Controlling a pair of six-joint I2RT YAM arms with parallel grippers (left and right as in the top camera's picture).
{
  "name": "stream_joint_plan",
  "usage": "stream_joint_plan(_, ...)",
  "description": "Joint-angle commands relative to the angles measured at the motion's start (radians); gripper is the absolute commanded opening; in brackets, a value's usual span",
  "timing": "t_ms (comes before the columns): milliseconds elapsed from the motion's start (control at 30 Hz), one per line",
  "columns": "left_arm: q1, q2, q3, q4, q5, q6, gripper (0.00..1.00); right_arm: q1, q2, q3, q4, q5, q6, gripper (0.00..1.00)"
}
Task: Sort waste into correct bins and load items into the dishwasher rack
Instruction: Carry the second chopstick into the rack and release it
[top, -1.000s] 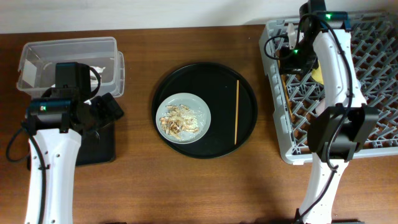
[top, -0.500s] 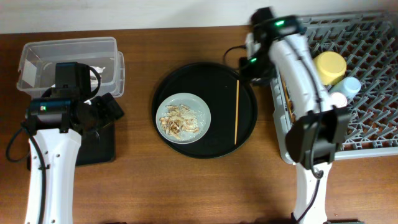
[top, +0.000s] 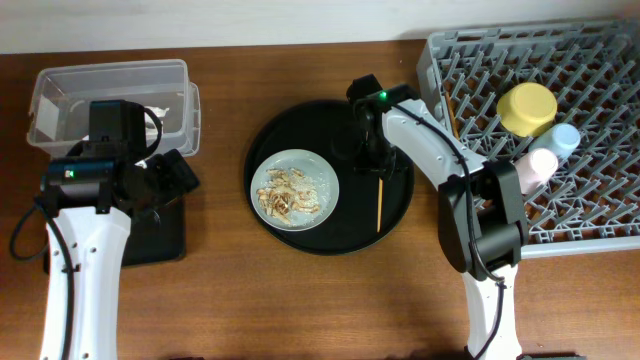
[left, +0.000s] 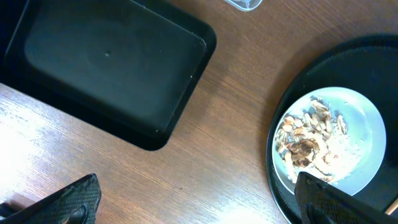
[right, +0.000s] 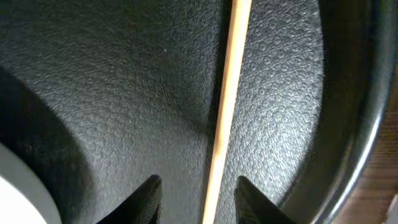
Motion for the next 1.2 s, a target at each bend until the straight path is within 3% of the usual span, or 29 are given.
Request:
stream_joint_plan(0,0.004,-0.013,0.001,-0.001,-0.015,-0.010,0.99,-0.002,-0.019,-0.068,0.050,0.020,0.011,0.40)
stream_joint_plan(100,0.004,-0.013,0.001,-0.001,-0.015,-0.010,0.99,-0.003,-0.014,-0.142,0.103,0.020,0.009,0.37)
stream_joint_plan(300,0.004,-0.013,0.001,-0.001,-0.015,-0.010,0.99,-0.004,-0.017,-0.149,0.094,0.020,0.009,0.04)
stream_joint_plan(500,0.004,-0.013,0.001,-0.001,-0.015,-0.010,0.99,-0.048,-0.037,0.048,-0.071,0.020,-0.019,0.04)
stream_joint_plan(667,0.004,-0.013,0.001,-0.001,-0.015,-0.010,0.99,-0.151,-0.047,0.415,-0.282,0.126,-0.128,0.04)
stream_joint_plan(767,0.004,-0.013,0.001,-0.001,-0.015,-0.010,0.99,-0.221,-0.047,0.558,-0.321,0.138,-0.286,0.04)
stream_joint_plan(867,0.004,-0.013,0.001,-0.001,-0.015,-0.010,0.99,-0.275,-0.045,0.572,-0.319,0.082,-0.470,0.04)
stream_joint_plan(1167,0.004,-0.013,0.001,-0.001,-0.015,-0.010,0.99,-0.352,-0.005,0.471,-0.182,0.072,-0.494,0.08)
